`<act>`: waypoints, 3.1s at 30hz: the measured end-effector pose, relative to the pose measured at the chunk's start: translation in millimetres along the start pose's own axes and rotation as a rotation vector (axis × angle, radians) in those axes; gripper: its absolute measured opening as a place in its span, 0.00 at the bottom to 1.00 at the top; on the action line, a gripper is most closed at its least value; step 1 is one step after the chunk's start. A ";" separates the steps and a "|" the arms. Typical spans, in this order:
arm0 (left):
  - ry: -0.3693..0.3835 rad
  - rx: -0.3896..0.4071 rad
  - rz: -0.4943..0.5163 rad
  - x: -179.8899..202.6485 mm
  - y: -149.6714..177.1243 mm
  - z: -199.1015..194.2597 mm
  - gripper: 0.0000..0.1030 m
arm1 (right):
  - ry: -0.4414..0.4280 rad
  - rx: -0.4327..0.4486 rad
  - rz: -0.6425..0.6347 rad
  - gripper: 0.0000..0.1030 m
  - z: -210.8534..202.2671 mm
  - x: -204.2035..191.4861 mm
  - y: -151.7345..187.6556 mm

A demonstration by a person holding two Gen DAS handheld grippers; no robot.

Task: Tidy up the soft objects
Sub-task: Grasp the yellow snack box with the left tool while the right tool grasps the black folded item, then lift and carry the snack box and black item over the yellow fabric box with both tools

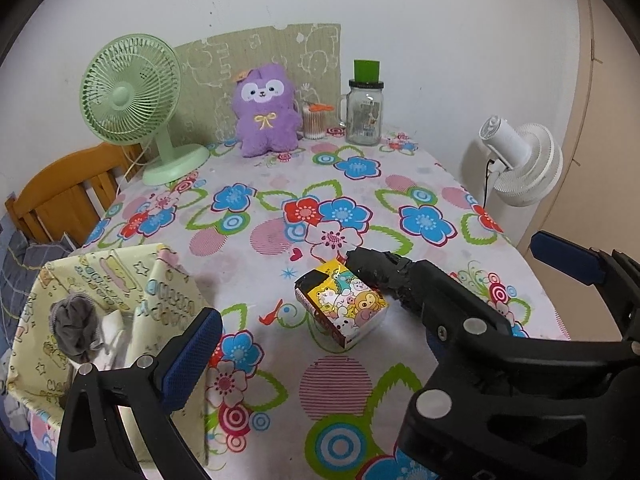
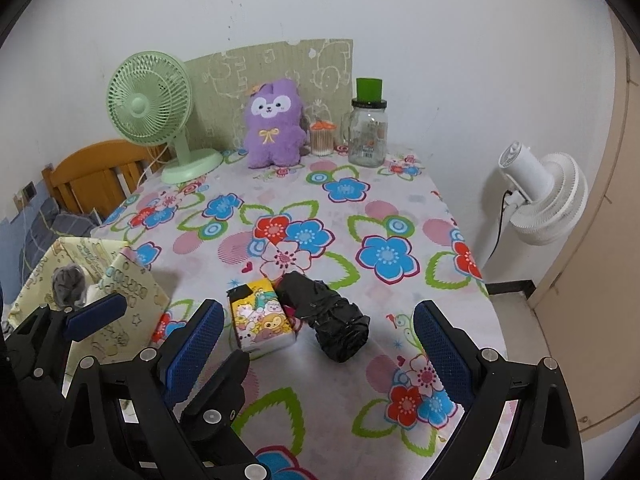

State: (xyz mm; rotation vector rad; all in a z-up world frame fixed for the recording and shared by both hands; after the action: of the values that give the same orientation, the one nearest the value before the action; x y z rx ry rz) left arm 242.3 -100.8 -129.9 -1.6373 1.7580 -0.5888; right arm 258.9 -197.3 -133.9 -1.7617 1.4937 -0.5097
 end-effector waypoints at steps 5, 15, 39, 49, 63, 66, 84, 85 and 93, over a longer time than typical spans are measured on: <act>-0.004 -0.026 0.010 5.8 -0.4 18.3 1.00 | -0.002 -0.019 -0.002 0.95 14.5 8.6 1.1; 0.002 -0.092 -0.006 15.9 1.7 56.9 1.00 | -0.024 -0.064 0.017 0.94 49.0 24.4 3.8; 0.005 -0.187 0.000 27.2 14.7 114.5 1.00 | -0.128 -0.223 0.050 0.55 124.6 35.4 23.6; 0.001 -0.181 -0.009 26.8 13.7 115.2 0.99 | -0.065 -0.171 0.034 0.42 115.1 41.4 18.1; 0.008 -0.148 -0.033 16.4 11.9 105.6 0.55 | -0.071 -0.162 0.071 0.42 105.6 39.7 19.8; 0.003 -0.130 -0.015 16.6 12.9 98.4 0.53 | -0.073 -0.161 0.069 0.42 100.7 35.2 22.0; 0.013 -0.050 0.008 10.7 16.0 40.5 0.52 | -0.061 -0.091 0.086 0.42 45.2 14.5 25.9; 0.015 -0.045 0.007 10.3 16.2 36.6 0.52 | -0.061 -0.087 0.086 0.42 42.1 13.7 25.8; 0.023 0.003 0.013 8.4 14.4 5.7 0.52 | -0.048 -0.040 0.086 0.42 8.0 5.2 24.0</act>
State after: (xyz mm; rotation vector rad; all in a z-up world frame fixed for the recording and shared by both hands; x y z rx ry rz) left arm 236.5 -106.8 -145.4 -1.6218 1.7827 -0.6059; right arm 250.1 -200.6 -158.0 -1.7196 1.5480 -0.3943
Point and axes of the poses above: each gripper's, at about its wrist camera, not at the fingertips, and z roughly the way its jaws point, x to its right, y to its underside, the point moved 7 cm from there along z, roughly the way its jaws point, and after that the axes turned 11 degrees about -y, right-handed, at the moved point
